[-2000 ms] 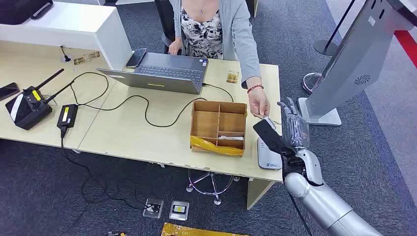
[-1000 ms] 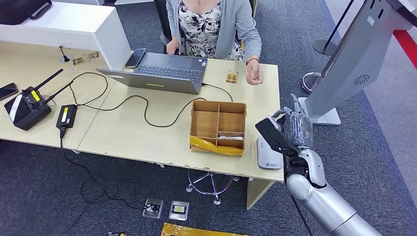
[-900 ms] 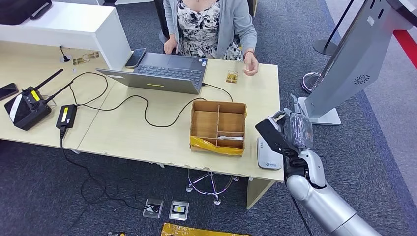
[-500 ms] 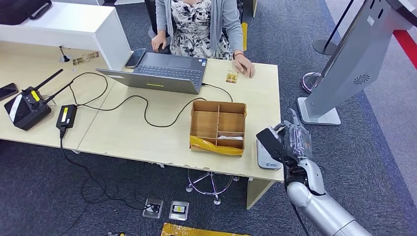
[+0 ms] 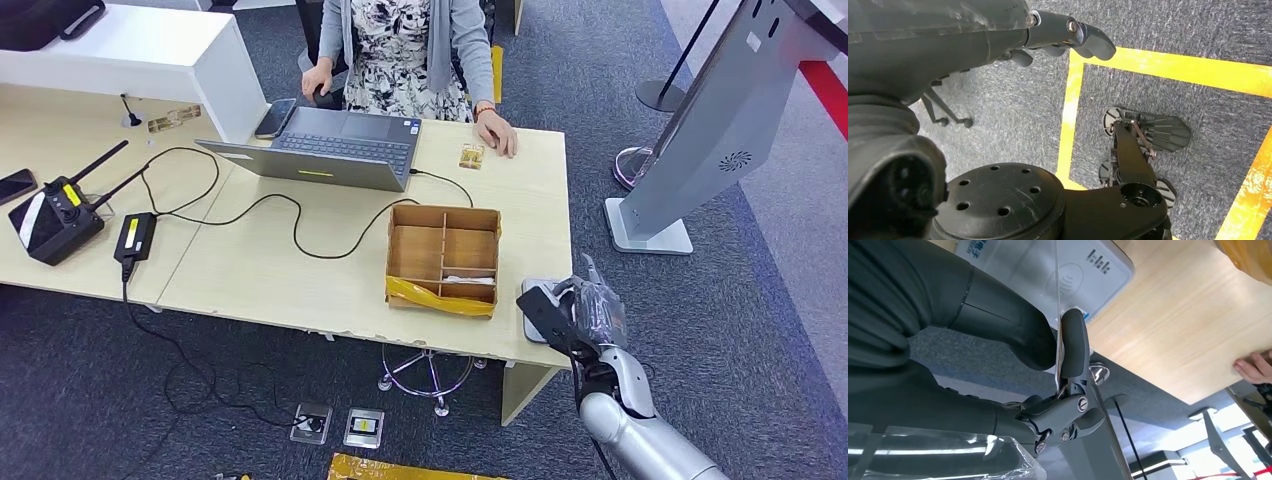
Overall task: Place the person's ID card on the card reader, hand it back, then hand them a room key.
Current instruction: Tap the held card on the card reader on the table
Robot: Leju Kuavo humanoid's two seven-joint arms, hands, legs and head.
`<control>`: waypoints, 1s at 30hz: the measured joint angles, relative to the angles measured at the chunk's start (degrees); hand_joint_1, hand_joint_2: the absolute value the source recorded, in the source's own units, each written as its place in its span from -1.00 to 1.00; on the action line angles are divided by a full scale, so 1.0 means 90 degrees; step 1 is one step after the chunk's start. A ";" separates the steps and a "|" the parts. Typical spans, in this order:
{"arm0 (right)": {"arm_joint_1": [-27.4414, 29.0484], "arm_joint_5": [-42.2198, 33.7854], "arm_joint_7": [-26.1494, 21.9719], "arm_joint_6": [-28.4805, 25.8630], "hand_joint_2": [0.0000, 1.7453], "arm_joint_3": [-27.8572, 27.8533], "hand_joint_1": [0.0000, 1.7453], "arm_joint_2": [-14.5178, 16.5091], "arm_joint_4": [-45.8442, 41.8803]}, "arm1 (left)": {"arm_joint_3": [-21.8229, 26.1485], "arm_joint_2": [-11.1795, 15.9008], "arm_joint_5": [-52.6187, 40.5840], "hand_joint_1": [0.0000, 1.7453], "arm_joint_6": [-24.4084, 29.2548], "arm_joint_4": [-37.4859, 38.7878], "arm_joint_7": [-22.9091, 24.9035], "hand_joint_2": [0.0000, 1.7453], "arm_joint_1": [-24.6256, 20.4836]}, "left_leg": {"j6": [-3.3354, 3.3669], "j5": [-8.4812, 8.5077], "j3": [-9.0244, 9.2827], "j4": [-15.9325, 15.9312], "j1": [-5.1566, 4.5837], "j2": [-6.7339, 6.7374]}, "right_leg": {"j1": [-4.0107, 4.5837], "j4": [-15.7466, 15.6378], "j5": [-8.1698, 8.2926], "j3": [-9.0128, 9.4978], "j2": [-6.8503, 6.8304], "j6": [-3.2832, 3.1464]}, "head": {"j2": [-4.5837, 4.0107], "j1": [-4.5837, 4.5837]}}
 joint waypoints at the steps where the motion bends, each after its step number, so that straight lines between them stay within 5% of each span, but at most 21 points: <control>1: 0.0018 -0.0012 0.0015 0.0027 1.00 0.0017 1.00 0.0000 0.0018 | 0.0000 -0.0001 0.0017 -1.00 0.0005 0.0000 0.0018 -1.00 0.0001 | 0.0000 0.0000 0.0000 0.0000 0.0000 0.0000 | 0.0000 0.0000 0.0000 0.0000 0.0000 0.0000 | 0.0000 -0.0001; 20: 0.0302 -0.0644 -0.0140 -0.0309 1.00 0.0096 1.00 -0.0034 0.0362 | 0.0000 -0.0011 0.0023 -1.00 -0.0007 0.0002 0.0180 -1.00 0.0004 | 0.0000 0.0000 0.0010 0.0000 0.0000 0.0015 | 0.0000 -0.0001 0.0001 0.0005 0.0007 0.0000 | 0.0000 -0.0001; 30: 0.0136 -0.0101 0.0282 -0.0359 1.00 0.0070 1.00 -0.0299 0.0150 | 0.0000 0.0004 -0.0077 -1.00 -0.0085 0.0003 0.0130 -1.00 0.0003 | 0.0000 0.0001 0.0010 0.0000 -0.0002 0.0017 | -0.0003 0.0000 0.0010 0.0008 0.0008 0.0000 | 0.0000 -0.0001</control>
